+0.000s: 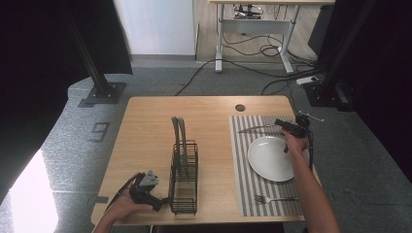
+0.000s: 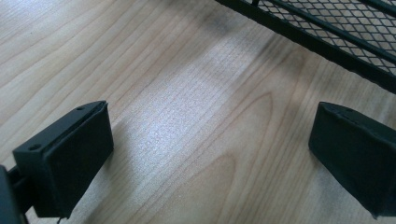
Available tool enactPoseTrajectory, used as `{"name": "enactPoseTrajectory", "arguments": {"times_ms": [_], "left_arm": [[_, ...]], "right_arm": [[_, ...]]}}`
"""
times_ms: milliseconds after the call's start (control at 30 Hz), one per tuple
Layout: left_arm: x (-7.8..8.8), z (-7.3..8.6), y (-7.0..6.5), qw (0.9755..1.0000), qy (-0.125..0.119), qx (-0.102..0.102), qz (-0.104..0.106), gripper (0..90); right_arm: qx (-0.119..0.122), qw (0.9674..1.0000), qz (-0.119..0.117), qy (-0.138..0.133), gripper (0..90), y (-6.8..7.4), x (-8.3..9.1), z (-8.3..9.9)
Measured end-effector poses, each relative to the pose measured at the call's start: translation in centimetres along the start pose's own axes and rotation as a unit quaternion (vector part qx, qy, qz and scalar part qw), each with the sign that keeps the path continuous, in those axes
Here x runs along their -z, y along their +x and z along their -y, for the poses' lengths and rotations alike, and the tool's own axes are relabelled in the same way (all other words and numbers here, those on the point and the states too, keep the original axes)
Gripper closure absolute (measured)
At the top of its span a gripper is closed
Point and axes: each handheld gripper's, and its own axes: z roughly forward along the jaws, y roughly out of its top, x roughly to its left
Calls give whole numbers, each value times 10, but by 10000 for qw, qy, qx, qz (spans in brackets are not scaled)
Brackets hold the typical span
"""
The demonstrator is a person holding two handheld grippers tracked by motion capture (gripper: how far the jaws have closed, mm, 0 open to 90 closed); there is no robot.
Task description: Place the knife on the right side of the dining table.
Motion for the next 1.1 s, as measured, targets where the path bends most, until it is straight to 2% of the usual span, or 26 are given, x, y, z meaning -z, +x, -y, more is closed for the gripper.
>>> {"name": "enactPoseTrajectory", "arguments": {"times_ms": [467, 933, 1100], "left_arm": [[0, 0, 0, 10000, 1, 6, -10, 0], [0, 0, 0, 10000, 1, 10, -11, 0], [0, 0, 0, 10000, -2, 12, -8, 0]], "right_arm": [[-62, 9998, 156, 95, 518, -3, -3, 3], [-363, 9986, 241, 292, 497, -10, -9, 5], [-368, 9984, 288, 319, 492, -11, -10, 6]]}}
